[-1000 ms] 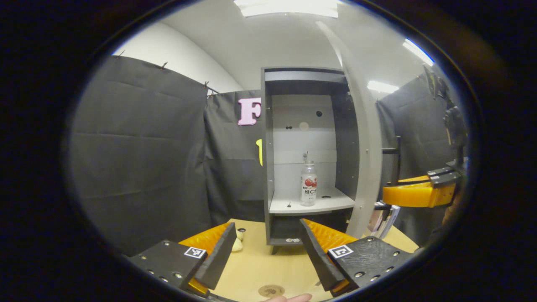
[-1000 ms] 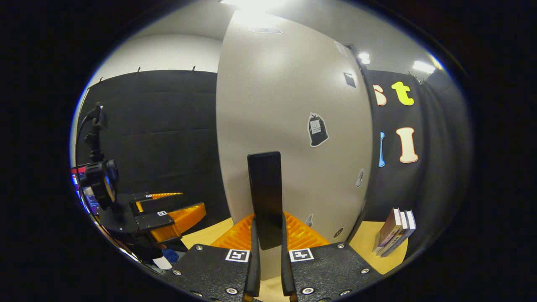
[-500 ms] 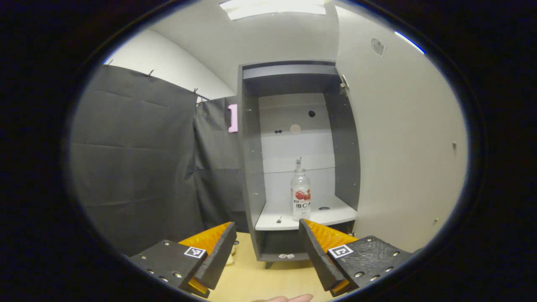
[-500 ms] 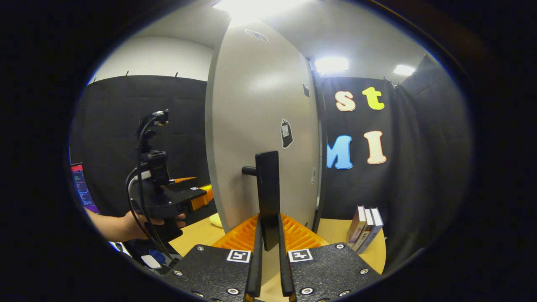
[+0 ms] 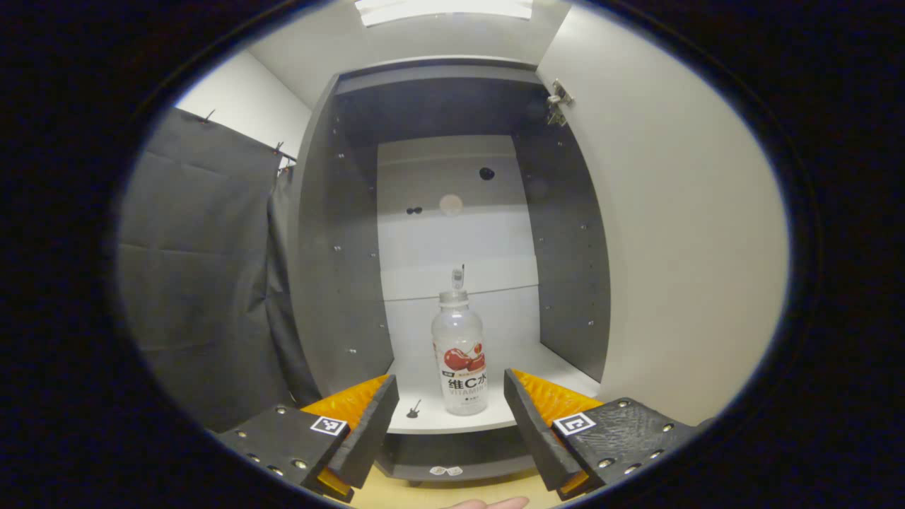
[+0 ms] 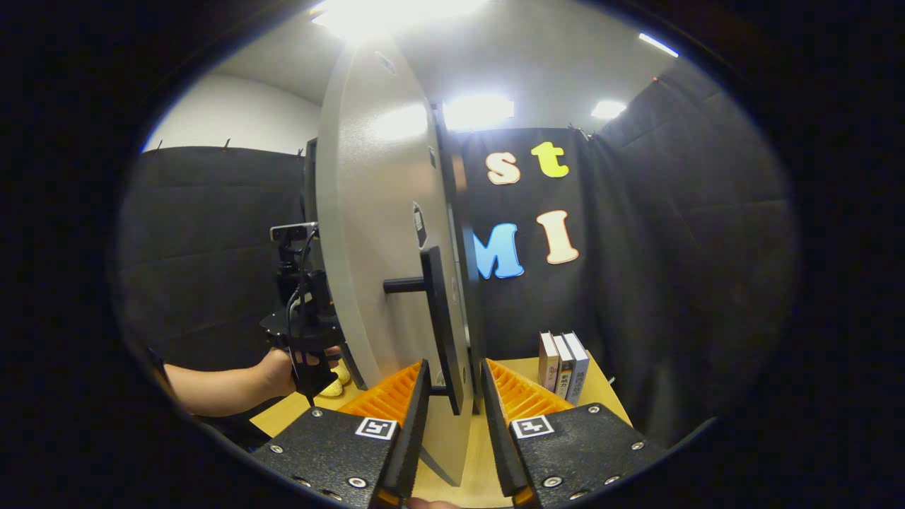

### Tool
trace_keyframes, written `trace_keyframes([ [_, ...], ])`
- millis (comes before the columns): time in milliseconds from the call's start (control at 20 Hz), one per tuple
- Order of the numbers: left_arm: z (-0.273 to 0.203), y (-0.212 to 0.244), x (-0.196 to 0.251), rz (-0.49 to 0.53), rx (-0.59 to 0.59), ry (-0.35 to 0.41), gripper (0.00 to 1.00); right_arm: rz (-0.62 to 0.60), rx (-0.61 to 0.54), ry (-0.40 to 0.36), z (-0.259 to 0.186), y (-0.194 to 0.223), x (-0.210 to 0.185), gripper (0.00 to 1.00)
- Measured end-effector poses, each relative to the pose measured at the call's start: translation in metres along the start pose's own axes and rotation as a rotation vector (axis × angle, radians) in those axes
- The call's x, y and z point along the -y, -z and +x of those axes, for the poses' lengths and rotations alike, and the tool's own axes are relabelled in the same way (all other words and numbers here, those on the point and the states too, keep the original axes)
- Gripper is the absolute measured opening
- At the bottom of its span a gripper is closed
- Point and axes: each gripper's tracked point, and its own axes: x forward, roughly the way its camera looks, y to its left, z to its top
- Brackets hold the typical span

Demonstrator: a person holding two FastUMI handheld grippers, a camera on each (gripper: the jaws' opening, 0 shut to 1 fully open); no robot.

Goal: Open the cabinet door with the right hand, grasp the bottle in the cabinet with the left hand and place it on the coaster, then close the cabinet door with the right hand.

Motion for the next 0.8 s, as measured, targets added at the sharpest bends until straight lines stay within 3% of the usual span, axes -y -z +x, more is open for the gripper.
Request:
trace_keyframes([
  [150, 0.043, 0.011, -0.006, -0.013, -0.001, -0.003, 0.91, 0.091, 0.013, 0.103, 0.003, 0.002, 0.027, 0.61],
  [200, 0.055, 0.013, -0.007, 0.001, 0.001, -0.009, 0.92, 0.085, 0.039, 0.144, -0.001, -0.002, 0.034, 0.77],
  [300, 0.070, 0.015, 0.002, 0.020, 0.008, 0.027, 0.91, 0.051, 0.059, 0.188, 0.000, 0.000, 0.035, 0.95],
  [500, 0.098, 0.024, 0.018, 0.028, -0.001, 0.076, 0.89, -0.036, 0.082, 0.242, -0.005, 0.001, 0.033, 0.95],
  [650, 0.104, 0.014, 0.007, -0.014, 0.040, 0.054, 0.88, -0.033, 0.075, 0.269, -0.006, 0.004, 0.035, 0.94],
  [700, 0.111, 0.009, 0.004, -0.031, 0.058, 0.052, 0.90, -0.031, 0.071, 0.271, -0.008, 0.004, 0.034, 0.88],
  [750, 0.118, 0.004, 0.005, -0.036, 0.076, 0.062, 0.90, -0.038, 0.069, 0.275, -0.008, 0.004, 0.033, 0.94],
  [800, 0.125, 0.003, 0.005, -0.030, 0.086, 0.068, 0.88, -0.042, 0.067, 0.279, -0.008, 0.004, 0.034, 0.93],
])
